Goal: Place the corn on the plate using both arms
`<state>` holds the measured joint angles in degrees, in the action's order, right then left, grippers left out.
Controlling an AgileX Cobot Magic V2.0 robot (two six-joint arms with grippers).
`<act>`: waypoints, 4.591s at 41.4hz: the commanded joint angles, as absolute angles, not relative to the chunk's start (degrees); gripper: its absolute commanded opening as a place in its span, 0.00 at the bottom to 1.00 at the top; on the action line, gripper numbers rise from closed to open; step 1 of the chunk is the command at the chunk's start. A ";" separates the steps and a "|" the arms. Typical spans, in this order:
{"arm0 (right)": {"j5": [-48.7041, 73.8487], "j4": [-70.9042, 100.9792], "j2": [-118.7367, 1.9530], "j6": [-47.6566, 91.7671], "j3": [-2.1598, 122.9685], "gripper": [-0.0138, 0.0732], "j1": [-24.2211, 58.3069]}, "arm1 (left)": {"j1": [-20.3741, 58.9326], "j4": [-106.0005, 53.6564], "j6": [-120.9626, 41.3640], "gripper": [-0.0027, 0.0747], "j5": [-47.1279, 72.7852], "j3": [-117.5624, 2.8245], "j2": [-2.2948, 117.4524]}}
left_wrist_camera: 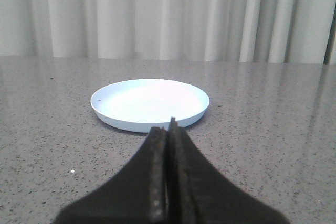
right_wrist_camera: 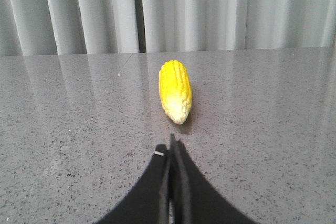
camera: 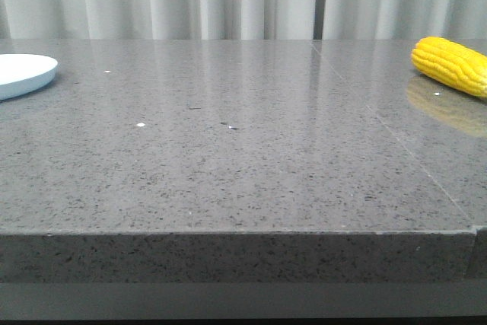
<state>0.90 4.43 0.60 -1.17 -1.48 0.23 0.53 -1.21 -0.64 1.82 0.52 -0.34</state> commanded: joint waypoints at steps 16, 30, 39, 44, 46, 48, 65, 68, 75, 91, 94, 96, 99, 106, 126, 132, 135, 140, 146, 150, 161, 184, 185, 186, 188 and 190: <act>-3.97 4.30 1.55 -1.09 -0.25 0.08 -0.11 | 0.91 -1.58 -0.72 0.01 -3.23 1.82 -1.19; -8.13 4.30 1.55 -1.09 -0.13 0.08 -0.11 | 0.91 -1.58 -0.72 0.01 -5.52 1.55 -1.19; 0.00 4.35 1.49 -1.09 8.98 0.08 0.00 | 0.91 -1.58 -0.72 0.01 -4.47 -7.63 -1.19; 7.06 4.35 -0.10 -1.04 17.21 0.08 0.00 | 0.91 -1.58 -0.72 0.01 -0.86 -15.45 -0.26; 9.56 4.35 -1.38 -1.04 21.00 0.08 0.00 | 0.91 -1.58 -0.72 0.01 1.64 -19.00 0.68; 12.31 4.35 -3.33 -1.04 24.29 0.08 0.00 | 0.91 -1.58 -0.72 0.01 5.27 -23.20 2.25; 27.88 4.26 -22.91 -0.98 43.00 0.08 -0.05 | 0.91 -1.47 -0.72 0.01 28.01 -45.51 21.34; 28.22 4.26 -25.67 -0.98 42.94 0.08 -0.05 | 0.91 -1.47 -0.72 0.01 28.25 -45.51 23.32; 28.99 4.26 -30.84 -0.98 42.94 0.08 -0.05 | 0.91 -1.47 -0.72 0.01 29.15 -45.39 27.51; 31.33 3.66 -40.10 -0.92 42.94 0.09 0.00 | 0.91 -1.58 -0.72 0.01 29.53 -45.16 34.12; 31.63 3.51 -41.44 0.00 42.94 0.17 0.00 | 0.91 -1.37 -0.72 0.02 29.82 -45.16 35.34; 31.74 3.51 -42.10 0.34 42.94 0.28 0.00 | 0.91 -1.39 -0.97 0.05 30.33 -45.16 35.96; 32.11 3.51 -42.90 1.60 42.94 0.51 0.00 | 0.91 -1.39 -1.48 0.19 31.40 -45.16 37.14; 32.50 3.51 -44.46 2.09 42.94 0.91 0.00 | 0.91 -0.89 -1.62 0.64 32.28 -45.16 39.00; 32.25 3.51 -45.28 2.09 42.94 0.92 -0.05 | 0.91 3.09 -1.62 0.75 42.64 -52.81 49.12; 32.25 3.51 -45.28 2.09 42.94 0.92 -0.05 | 0.91 5.14 -1.62 0.75 44.23 -55.88 54.53; 32.25 3.51 -45.28 2.09 42.94 0.92 -0.05 | 0.29 6.57 -1.62 0.75 47.40 -58.11 58.19; 32.25 3.51 -45.28 2.09 42.94 0.92 -0.05 | -4.04 6.81 -1.62 0.75 49.21 -61.43 64.37; 32.25 3.51 -45.28 2.09 42.94 0.92 -0.05 | -10.86 2.02 -3.79 0.75 48.95 -64.56 70.83; 32.25 3.51 -45.28 2.09 42.94 0.92 -0.05 | -15.51 -6.45 -10.08 0.75 48.65 -67.00 75.08; 32.25 3.51 -45.28 2.09 42.94 0.92 -0.05 | -20.72 -21.35 -17.15 0.75 48.61 -74.72 86.54; 32.25 3.51 -45.28 2.09 42.94 0.92 -0.05 | -20.72 -22.87 -17.55 0.69 51.73 -90.62 103.45; 32.25 3.51 -45.28 2.09 42.94 0.92 -0.05 | -20.72 -22.87 -17.55 0.67 51.98 -90.97 103.78; 32.25 3.51 -45.28 2.09 42.94 0.92 -0.05 | -20.72 -22.87 -17.55 0.66 52.27 -91.39 104.18; 32.25 3.51 -45.28 2.09 42.94 0.92 -0.05 | -20.72 -22.87 -17.55 0.63 52.38 -91.69 104.50; 32.25 3.51 -45.28 2.09 42.94 0.92 -0.05 | -20.72 -22.87 -17.55 0.60 52.52 -92.06 104.89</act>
<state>35.61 4.12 -45.35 1.53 40.99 0.23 -20.59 -21.12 -17.26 53.26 -89.50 107.13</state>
